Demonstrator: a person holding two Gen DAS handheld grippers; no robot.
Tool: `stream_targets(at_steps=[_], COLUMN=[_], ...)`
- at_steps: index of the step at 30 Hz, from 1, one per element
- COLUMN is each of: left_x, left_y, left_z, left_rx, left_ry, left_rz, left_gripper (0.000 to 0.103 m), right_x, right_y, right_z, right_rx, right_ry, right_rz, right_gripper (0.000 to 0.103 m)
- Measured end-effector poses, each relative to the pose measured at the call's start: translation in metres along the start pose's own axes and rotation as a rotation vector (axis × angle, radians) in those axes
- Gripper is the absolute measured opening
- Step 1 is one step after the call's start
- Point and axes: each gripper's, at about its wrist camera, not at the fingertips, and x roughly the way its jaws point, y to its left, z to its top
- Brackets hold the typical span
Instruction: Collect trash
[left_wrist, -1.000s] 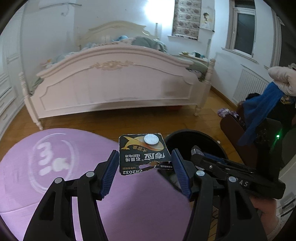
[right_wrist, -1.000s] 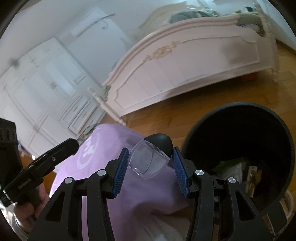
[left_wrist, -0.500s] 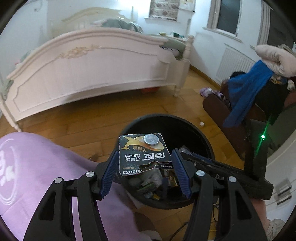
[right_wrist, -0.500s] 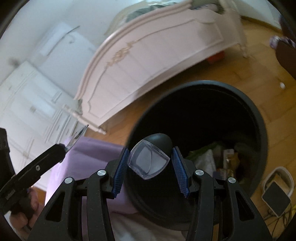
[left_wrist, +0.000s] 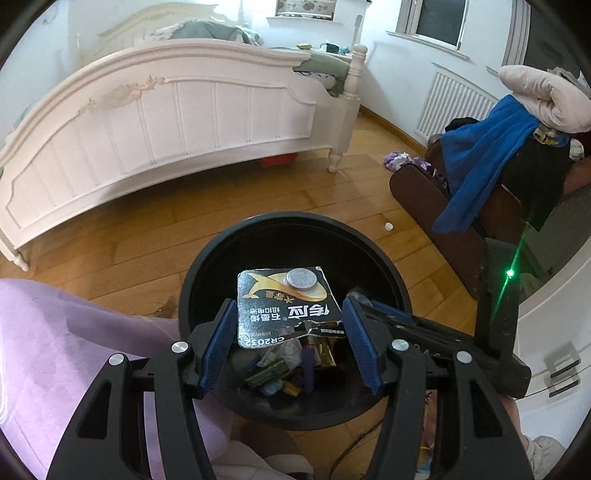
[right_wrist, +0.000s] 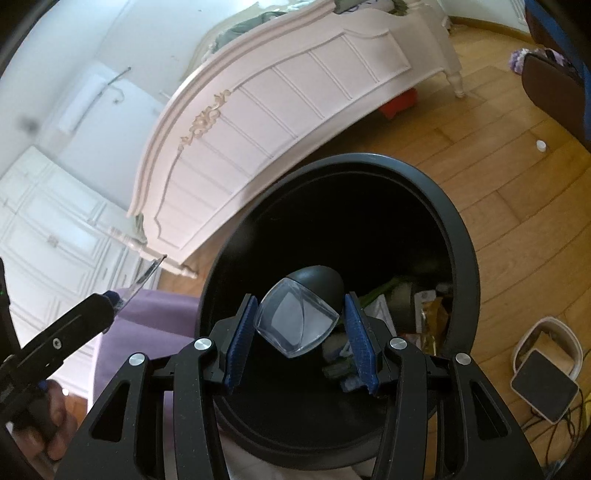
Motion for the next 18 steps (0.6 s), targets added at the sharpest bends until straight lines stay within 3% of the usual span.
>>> stream_targets(at_steps=[14, 16, 17, 18], left_x=[0.003, 0.001, -0.002, -0.004], left_y=[-0.006, -0.005, -0.004, -0.004], left_z=[-0.001, -0.001, -0.001, -0.002], left_rx=[0.007, 0.006, 0.005, 0.004], left_ry=[0.012, 0.005, 0.001, -0.003], left_rz=[-0.023, -0.026, -0.027, -0.029], left_gripper=[0.059, 0.06, 0.06, 0.066], right_x=[-0.001, -0.002, -0.004, -0.006], right_y=[-0.003, -0.001, -0.001, 0.0], right_z=[-0.001, -0.001, -0.002, -0.003], right_rx=[0.018, 0.017, 0.018, 0.02], right_ry=[0.023, 0.025, 0.021, 0.016], right_rz=[-0.013, -0.022, -0.022, -0.02], right_gripper=[0.049, 0.054, 0.062, 0.064])
